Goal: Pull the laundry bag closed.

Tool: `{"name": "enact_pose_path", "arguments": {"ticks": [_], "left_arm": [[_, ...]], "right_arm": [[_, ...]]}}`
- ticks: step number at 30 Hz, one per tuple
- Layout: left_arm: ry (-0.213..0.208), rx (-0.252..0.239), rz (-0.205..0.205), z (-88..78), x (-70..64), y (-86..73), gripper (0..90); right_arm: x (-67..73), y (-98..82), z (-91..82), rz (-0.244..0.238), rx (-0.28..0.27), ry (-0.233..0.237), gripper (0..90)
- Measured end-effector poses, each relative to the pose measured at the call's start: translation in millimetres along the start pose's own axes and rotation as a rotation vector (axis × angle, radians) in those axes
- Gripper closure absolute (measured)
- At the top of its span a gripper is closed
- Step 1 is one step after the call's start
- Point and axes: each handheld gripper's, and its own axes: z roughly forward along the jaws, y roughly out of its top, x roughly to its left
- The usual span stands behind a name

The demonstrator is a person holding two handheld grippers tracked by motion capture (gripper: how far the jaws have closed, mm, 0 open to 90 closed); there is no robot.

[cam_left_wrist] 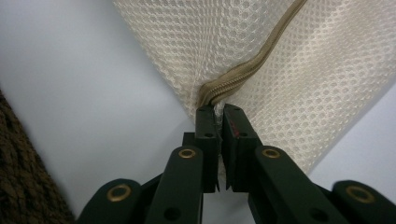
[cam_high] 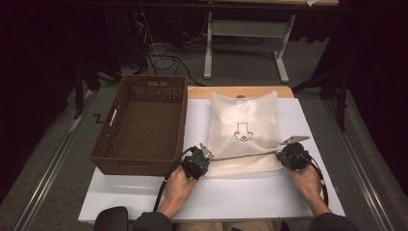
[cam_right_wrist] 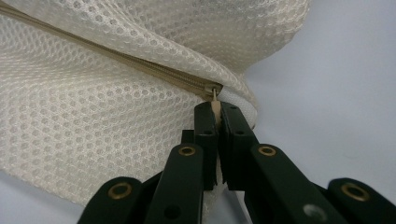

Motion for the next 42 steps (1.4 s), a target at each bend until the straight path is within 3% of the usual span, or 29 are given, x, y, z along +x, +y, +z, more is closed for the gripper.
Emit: {"name": "enact_pose_path", "arguments": {"ticks": [7, 8, 14, 19, 29, 34, 42], "left_arm": [[0.02, 0.002, 0.004, -1.8, -3.7, 1.3, 70.6], [0.029, 0.003, 0.001, -1.8, -3.7, 1.5, 65.0], [0.035, -0.066, 0.004, -8.2, -8.0, 2.6, 53.4], [-0.008, -0.113, -0.023, -15.1, -7.9, 4.6, 50.6], [-0.087, -0.164, -0.058, -31.0, -8.2, 6.5, 48.4], [-0.108, -0.166, -0.063, -34.9, -7.0, 6.3, 48.7], [-0.134, -0.166, -0.063, -42.6, -8.6, 3.0, 48.8]], "right_arm": [[0.5, -6.9, -3.6, -0.002, -0.008, 0.033, 84.1], [0.9, -7.8, -4.6, 0.0, -0.006, 0.04, 82.0], [5.5, -10.7, -20.3, -0.02, -0.066, 0.053, 68.4], [3.8, -15.0, -31.7, 0.008, -0.113, 0.072, 63.0], [17.3, -17.1, -46.3, -0.015, -0.203, 0.092, 56.8], [29.2, -15.1, -49.0, -0.048, -0.22, 0.104, 54.3], [40.1, -18.7, -50.8, -0.052, -0.22, 0.168, 53.4]]}}
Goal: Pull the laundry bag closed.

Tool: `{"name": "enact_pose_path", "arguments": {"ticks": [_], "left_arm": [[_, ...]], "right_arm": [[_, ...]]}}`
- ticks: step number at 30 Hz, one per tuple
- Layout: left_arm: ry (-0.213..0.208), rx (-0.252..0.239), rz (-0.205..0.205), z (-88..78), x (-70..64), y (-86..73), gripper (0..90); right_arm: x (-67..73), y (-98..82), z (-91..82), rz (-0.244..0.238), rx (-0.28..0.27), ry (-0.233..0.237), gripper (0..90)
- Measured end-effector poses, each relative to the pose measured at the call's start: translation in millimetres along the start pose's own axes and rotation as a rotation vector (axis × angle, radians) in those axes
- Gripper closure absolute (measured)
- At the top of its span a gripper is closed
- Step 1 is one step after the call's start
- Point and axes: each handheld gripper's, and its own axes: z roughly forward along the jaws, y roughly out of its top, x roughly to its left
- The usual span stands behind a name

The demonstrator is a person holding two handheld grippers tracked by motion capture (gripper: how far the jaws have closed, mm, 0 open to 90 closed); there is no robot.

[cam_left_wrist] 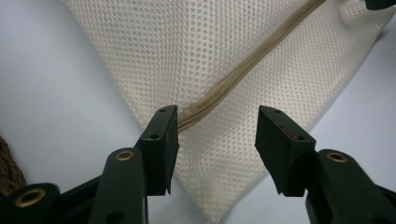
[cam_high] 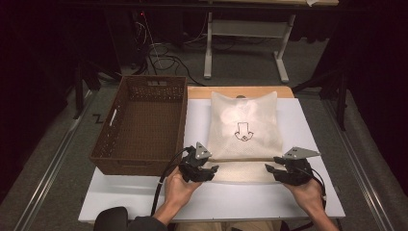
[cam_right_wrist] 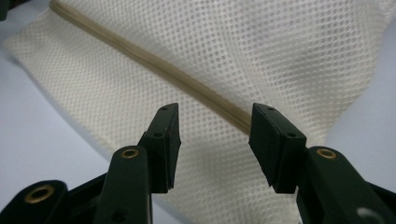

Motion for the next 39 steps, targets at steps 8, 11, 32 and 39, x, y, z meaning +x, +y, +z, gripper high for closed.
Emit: {"name": "enact_pose_path", "arguments": {"ticks": [8, 11, 32, 39], "left_arm": [[-0.017, -0.003, -0.004, -4.1, -5.0, -5.9, 48.3], [-0.02, -0.002, -0.011, -3.2, -5.4, -8.9, 48.2], [-0.001, 0.032, -0.031, 12.6, 1.0, -25.5, 48.1], [0.005, 0.026, -0.059, 11.6, 6.5, -29.2, 47.9]], "right_arm": [[12.5, -7.0, -1.1, -0.012, 0.017, 0.055, 52.9], [15.9, -9.3, -0.7, -0.017, 0.02, 0.067, 52.9], [17.7, -31.9, 16.6, -0.021, 0.04, 0.021, 53.8], [17.9, -33.6, 15.6, -0.038, 0.043, -0.006, 53.3]]}}
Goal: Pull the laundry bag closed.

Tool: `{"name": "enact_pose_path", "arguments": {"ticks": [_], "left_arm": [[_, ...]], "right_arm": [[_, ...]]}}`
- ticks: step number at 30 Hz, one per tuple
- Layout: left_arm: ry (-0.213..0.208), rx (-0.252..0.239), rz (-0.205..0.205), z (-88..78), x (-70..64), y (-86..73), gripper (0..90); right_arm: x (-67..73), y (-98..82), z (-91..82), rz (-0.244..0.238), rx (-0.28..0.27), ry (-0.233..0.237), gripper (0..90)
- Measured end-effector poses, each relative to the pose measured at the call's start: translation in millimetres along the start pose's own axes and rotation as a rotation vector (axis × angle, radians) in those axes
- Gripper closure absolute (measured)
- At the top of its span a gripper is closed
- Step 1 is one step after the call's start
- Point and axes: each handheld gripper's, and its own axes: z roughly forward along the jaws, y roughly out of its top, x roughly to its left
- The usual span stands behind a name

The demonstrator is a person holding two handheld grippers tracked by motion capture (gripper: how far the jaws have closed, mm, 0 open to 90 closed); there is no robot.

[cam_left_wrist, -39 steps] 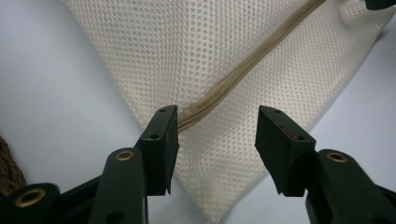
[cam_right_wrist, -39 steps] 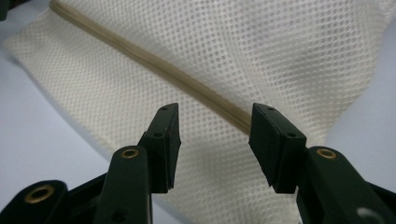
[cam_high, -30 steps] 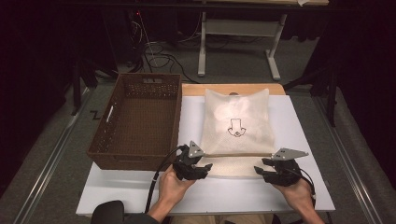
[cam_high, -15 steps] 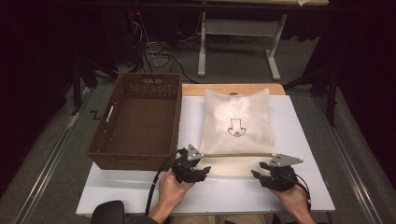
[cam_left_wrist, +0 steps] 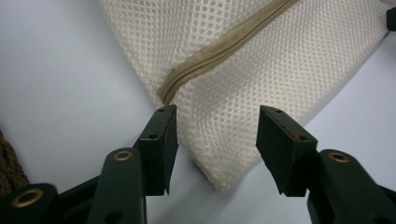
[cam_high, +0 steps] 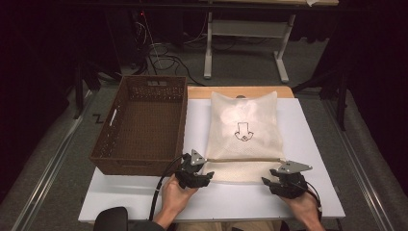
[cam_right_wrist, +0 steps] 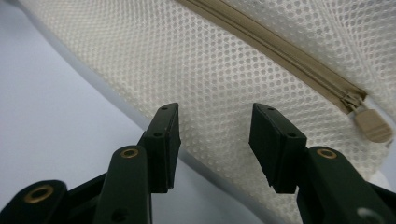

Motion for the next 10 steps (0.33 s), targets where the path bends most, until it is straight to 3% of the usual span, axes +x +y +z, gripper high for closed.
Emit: {"name": "enact_pose_path", "arguments": {"ticks": [4, 10], "left_arm": [[0.021, 0.009, -0.002, 0.2, 1.5, -0.6, 48.2], [0.013, 0.013, 0.0, 0.8, 1.5, -0.6, 48.0]], "right_arm": [[-2.8, -1.2, -0.6, 0.009, 0.001, -0.008, 53.2], [-8.1, -2.1, -5.3, 0.025, -0.019, -0.021, 54.7]]}}
